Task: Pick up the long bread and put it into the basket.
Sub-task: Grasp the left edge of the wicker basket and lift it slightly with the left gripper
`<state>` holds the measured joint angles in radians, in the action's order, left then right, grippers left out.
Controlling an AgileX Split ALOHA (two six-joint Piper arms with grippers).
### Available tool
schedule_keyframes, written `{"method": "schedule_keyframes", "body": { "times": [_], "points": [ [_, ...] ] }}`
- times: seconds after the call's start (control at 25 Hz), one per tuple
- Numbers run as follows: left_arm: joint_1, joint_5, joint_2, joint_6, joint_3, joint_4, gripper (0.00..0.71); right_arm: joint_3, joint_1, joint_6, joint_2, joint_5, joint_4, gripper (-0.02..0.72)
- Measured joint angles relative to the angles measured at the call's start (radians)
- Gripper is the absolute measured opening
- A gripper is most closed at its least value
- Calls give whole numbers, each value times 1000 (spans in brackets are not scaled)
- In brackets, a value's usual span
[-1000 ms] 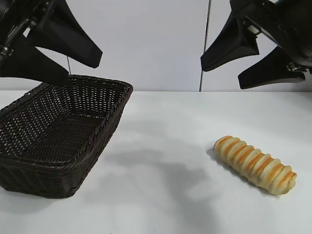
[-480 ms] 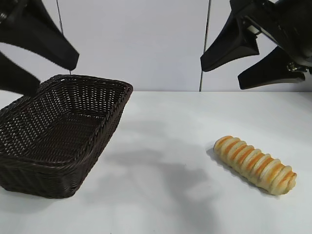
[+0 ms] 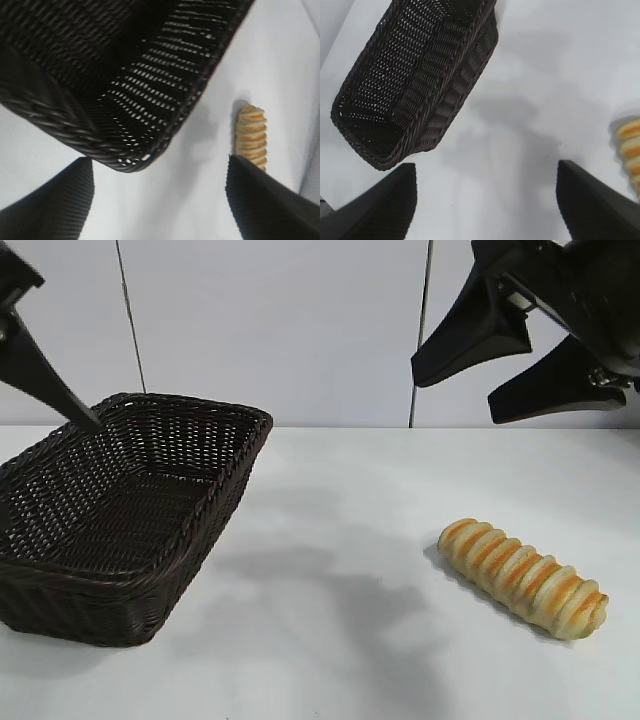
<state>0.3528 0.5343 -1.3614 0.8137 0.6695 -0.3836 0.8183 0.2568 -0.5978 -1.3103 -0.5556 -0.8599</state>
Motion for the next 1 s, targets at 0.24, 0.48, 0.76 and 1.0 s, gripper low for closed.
{"method": "schedule_keyframes", "body": {
  "times": [0.24,0.48,0.76,1.0],
  "points": [
    [0,-72,-111,36,0,4,535,0,0,0,0,-2,0,558],
    [0,-169,-205,74,5,4,535,0,0,0,0,-3,0,558],
    [0,-242,-275,100,6,3,535,0,0,0,0,-3,0,558],
    [0,-247,-277,115,6,3,310,0,0,0,0,-21,0,558]
  ]
}}
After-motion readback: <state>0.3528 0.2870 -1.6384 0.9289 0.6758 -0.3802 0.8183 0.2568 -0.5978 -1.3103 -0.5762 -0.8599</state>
